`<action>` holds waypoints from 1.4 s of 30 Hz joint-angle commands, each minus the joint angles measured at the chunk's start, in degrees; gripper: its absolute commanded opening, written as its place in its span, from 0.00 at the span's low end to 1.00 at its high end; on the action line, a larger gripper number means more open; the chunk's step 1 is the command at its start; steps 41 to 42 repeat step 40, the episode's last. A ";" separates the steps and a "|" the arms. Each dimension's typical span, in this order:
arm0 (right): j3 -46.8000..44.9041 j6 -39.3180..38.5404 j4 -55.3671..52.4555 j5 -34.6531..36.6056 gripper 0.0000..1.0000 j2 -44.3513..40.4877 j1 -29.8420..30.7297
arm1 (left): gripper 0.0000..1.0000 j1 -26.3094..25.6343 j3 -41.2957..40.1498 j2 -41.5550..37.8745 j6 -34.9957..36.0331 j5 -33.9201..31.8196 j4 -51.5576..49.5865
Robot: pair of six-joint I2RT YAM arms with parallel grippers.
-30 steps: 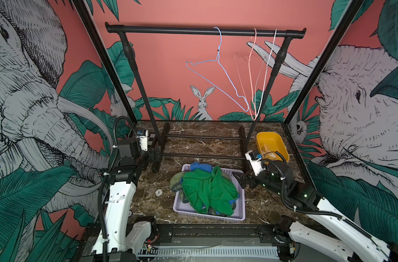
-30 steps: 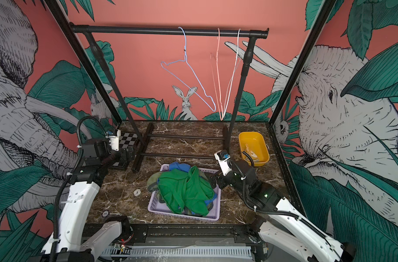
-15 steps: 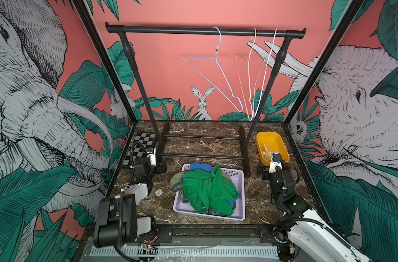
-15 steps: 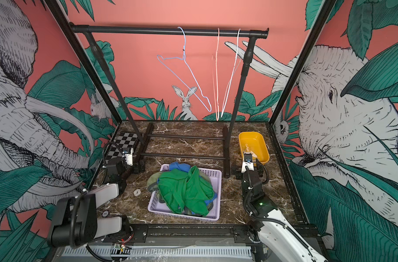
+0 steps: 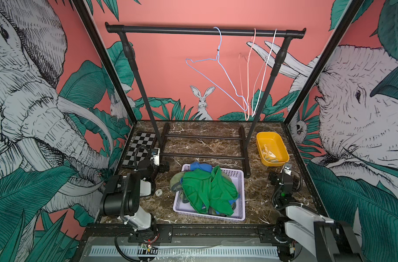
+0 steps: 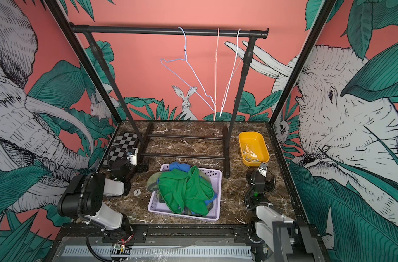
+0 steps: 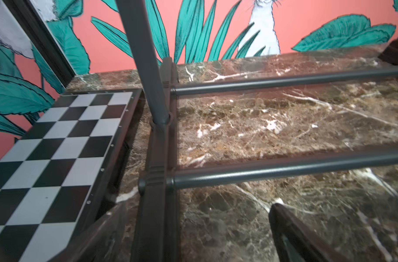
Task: Remove the clothespins securing tank tops to the hanger
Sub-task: Reset both arms
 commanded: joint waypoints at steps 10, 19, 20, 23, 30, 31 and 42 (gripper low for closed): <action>4.86 -3.38 27.78 -8.85 0.99 22.23 -0.28 | 0.99 -1.58 4.11 -0.83 1.65 -2.13 -5.07; 12.36 -5.66 12.69 -14.17 0.99 21.27 -0.06 | 0.99 -2.04 4.31 -1.20 1.81 -2.86 -5.96; 13.00 -5.92 12.14 -14.59 0.99 21.66 -0.04 | 0.99 -2.00 4.41 -1.13 1.84 -2.90 -6.14; 15.48 -6.34 7.67 -15.95 0.99 21.82 -0.02 | 0.99 -2.12 4.43 -1.12 1.85 -2.99 -6.31; 15.88 -6.99 7.12 -17.33 0.99 21.86 0.03 | 1.00 -2.17 4.54 -1.12 1.99 -3.03 -6.31; 15.89 -6.94 7.09 -17.33 0.99 21.88 -0.04 | 0.99 -2.16 4.50 -1.12 1.95 -3.15 -6.31; 15.89 -6.86 7.00 -17.46 0.99 21.85 -0.06 | 0.99 -3.11 4.86 -1.20 2.45 -5.16 -7.33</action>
